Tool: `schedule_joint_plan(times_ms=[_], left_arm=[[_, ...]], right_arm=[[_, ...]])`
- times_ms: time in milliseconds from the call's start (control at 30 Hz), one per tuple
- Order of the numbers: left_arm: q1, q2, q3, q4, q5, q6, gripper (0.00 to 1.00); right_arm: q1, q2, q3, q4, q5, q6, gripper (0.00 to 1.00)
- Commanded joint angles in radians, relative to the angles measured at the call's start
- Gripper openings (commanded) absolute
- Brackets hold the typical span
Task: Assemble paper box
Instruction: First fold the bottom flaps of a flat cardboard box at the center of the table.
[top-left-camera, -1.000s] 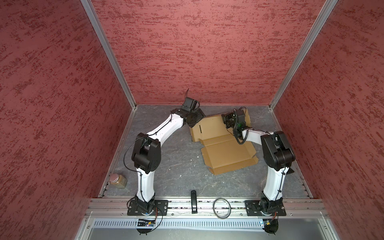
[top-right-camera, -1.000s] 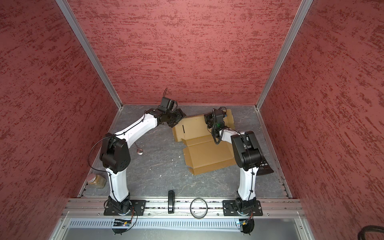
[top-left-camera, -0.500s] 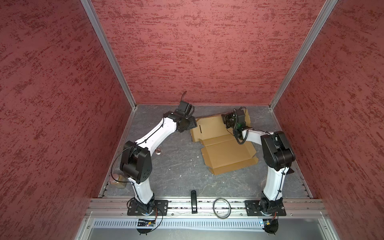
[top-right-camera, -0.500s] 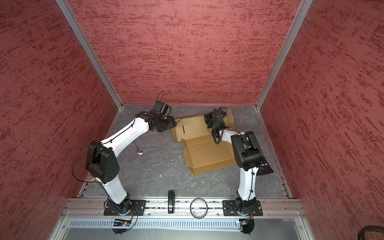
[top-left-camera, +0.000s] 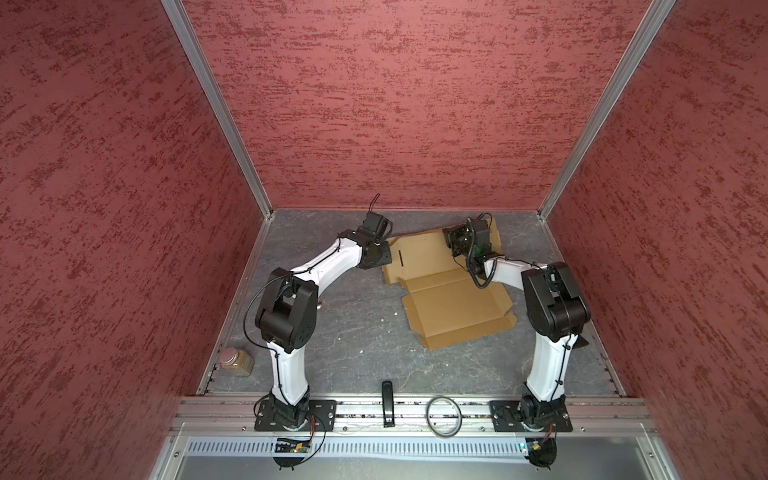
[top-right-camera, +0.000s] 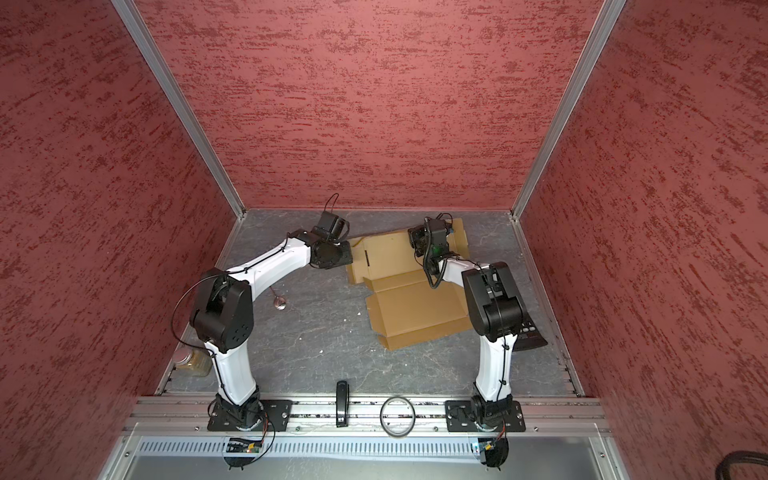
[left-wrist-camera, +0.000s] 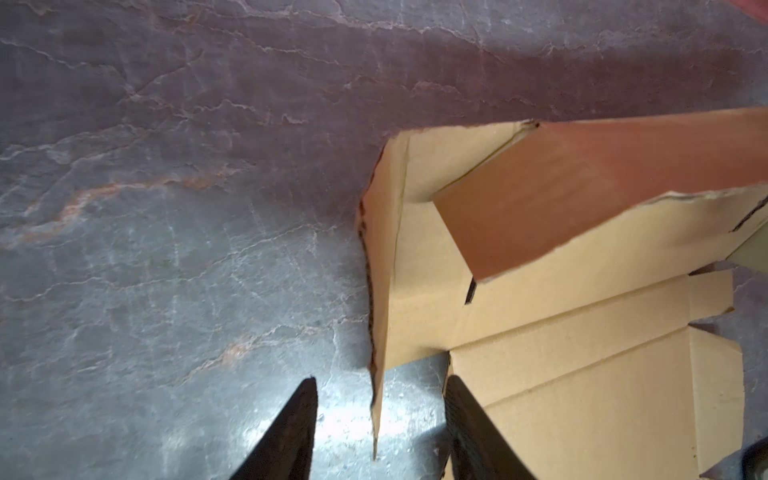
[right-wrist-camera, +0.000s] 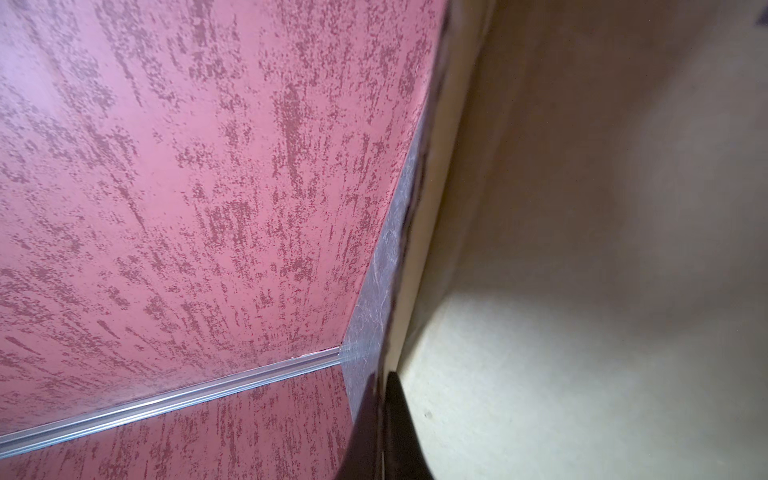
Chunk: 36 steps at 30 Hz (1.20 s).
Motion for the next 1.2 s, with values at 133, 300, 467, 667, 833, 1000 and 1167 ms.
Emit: schedule_joint_plan(times_ms=[133,300,467,667,833,1000,1167], left_arm=[[-0.006,0.025,-0.031,0.135,-0.012,0.022,0.36],[-0.015,0.025,-0.055,0.184,-0.04,0.032,0.26],[-0.021,0.018,-0.09,0.231,-0.061,0.042,0.18],[-0.03,0.008,-0.114,0.264,-0.096,0.056,0.12],[-0.047,-0.005,-0.135,0.3,-0.148,0.086,0.09],[-0.083,-0.023,-0.163,0.352,-0.244,0.15,0.08],[-0.128,-0.042,-0.213,0.442,-0.362,0.219,0.07]], right_arm=[[-0.003,-0.033,0.03,-0.005,0.023,0.001,0.01],[-0.004,-0.034,0.046,-0.022,0.027,-0.007,0.01],[-0.003,-0.033,0.057,-0.032,0.026,-0.008,0.0],[-0.003,-0.032,0.064,-0.039,0.027,-0.011,0.0],[-0.003,-0.032,0.07,-0.044,0.026,-0.013,0.01],[-0.003,-0.03,0.076,-0.046,0.023,-0.012,0.01],[-0.003,-0.03,0.088,-0.056,0.018,-0.016,0.02]])
